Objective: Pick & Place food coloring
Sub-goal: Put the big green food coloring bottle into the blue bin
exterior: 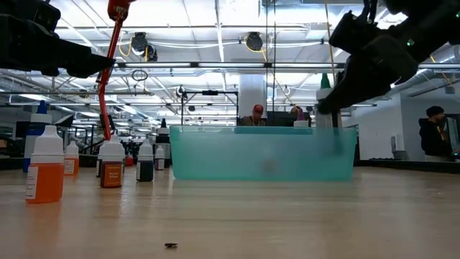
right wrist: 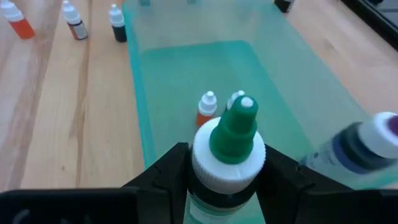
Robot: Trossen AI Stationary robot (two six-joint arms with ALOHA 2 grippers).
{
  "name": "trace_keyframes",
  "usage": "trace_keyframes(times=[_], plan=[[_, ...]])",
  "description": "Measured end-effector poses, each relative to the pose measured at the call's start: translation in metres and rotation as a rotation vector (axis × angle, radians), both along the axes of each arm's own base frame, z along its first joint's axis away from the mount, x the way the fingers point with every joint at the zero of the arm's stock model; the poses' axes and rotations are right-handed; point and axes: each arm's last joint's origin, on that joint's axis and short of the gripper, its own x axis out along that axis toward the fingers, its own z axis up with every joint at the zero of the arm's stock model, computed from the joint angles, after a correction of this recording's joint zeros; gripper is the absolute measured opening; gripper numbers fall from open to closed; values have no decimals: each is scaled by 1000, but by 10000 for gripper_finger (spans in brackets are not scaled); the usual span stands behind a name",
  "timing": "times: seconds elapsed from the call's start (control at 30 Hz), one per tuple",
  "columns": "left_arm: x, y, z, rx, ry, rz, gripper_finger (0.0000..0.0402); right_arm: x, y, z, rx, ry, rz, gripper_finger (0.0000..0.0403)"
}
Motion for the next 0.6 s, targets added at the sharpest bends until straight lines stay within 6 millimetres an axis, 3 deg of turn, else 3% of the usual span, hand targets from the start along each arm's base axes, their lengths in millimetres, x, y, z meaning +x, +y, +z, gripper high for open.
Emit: trace_keyframes(times=[0.3, 0.53, 0.6], plan=[[0, 0, 0, 0, 0, 0, 365, 10, 4, -23, 6, 70, 11, 134], [0, 0, 0, 0, 0, 0, 365, 10, 5, -23, 34, 70, 12, 135], [0, 0, 0, 0, 0, 0, 365, 10, 5, -21, 46, 62, 10, 168]])
